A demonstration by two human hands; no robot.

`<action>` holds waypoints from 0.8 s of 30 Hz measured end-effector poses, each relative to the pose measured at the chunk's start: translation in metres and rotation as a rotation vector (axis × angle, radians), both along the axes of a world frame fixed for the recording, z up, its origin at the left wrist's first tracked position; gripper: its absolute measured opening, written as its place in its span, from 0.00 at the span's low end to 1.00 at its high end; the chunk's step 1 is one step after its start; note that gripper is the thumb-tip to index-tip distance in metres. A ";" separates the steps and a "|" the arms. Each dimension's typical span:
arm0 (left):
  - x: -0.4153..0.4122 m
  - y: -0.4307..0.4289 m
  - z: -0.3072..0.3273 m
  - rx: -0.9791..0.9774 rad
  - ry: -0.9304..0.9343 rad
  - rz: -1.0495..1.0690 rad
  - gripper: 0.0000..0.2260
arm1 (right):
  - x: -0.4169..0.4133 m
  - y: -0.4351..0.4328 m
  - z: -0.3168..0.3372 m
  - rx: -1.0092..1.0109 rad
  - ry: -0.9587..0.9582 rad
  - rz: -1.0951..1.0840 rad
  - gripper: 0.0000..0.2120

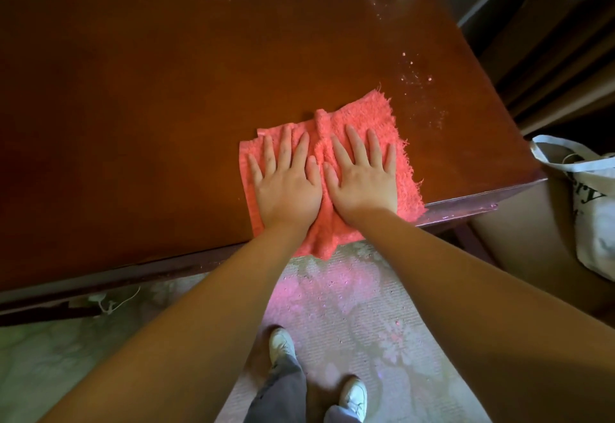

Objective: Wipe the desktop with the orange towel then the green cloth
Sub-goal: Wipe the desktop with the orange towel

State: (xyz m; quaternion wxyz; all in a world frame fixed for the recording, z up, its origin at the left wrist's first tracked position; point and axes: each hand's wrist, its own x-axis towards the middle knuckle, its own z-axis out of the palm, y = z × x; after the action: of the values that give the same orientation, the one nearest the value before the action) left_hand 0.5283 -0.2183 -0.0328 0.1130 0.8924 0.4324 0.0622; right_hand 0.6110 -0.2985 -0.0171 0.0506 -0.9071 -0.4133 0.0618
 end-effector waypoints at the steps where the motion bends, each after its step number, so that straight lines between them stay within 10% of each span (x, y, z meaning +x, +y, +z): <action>1: -0.006 -0.001 0.000 0.011 -0.017 0.014 0.23 | -0.004 -0.001 0.000 -0.011 0.002 0.002 0.27; 24: 0.002 -0.052 -0.003 0.002 0.014 0.310 0.28 | 0.002 -0.031 0.000 -0.033 0.027 0.152 0.35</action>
State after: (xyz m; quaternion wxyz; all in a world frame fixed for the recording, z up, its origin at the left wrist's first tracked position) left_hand 0.5300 -0.2699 -0.0363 0.0982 0.8154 0.5659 0.0729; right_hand 0.6134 -0.3295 -0.0176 0.0364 -0.8729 -0.4792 0.0844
